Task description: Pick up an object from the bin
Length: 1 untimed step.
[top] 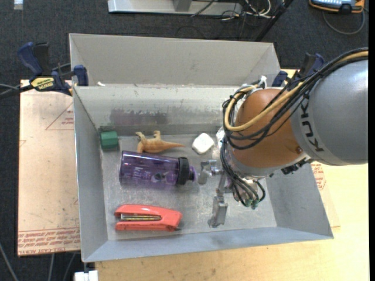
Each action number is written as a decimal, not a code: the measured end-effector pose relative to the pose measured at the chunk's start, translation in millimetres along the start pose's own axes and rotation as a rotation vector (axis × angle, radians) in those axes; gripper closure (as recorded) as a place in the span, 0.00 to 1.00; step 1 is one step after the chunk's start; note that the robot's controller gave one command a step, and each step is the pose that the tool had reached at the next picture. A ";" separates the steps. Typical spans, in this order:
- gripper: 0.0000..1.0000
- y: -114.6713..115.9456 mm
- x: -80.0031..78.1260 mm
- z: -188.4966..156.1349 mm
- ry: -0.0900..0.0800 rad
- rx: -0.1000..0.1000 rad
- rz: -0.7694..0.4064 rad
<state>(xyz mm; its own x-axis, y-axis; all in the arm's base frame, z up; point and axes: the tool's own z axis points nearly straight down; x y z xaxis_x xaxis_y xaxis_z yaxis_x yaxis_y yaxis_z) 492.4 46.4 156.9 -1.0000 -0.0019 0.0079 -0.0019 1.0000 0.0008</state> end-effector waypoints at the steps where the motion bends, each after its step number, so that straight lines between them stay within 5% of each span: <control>1: 0.00 -0.2 -1.8 -4.3 -0.008 0.000 0.001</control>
Offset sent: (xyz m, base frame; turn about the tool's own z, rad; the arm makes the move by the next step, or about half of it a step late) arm 0.0909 0.0489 -0.0055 -0.1699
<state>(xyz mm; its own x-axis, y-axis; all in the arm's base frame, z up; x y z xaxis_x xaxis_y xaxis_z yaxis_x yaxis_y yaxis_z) 494.2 46.2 161.1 -1.0000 -0.0004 0.0002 -0.0004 1.0000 0.0013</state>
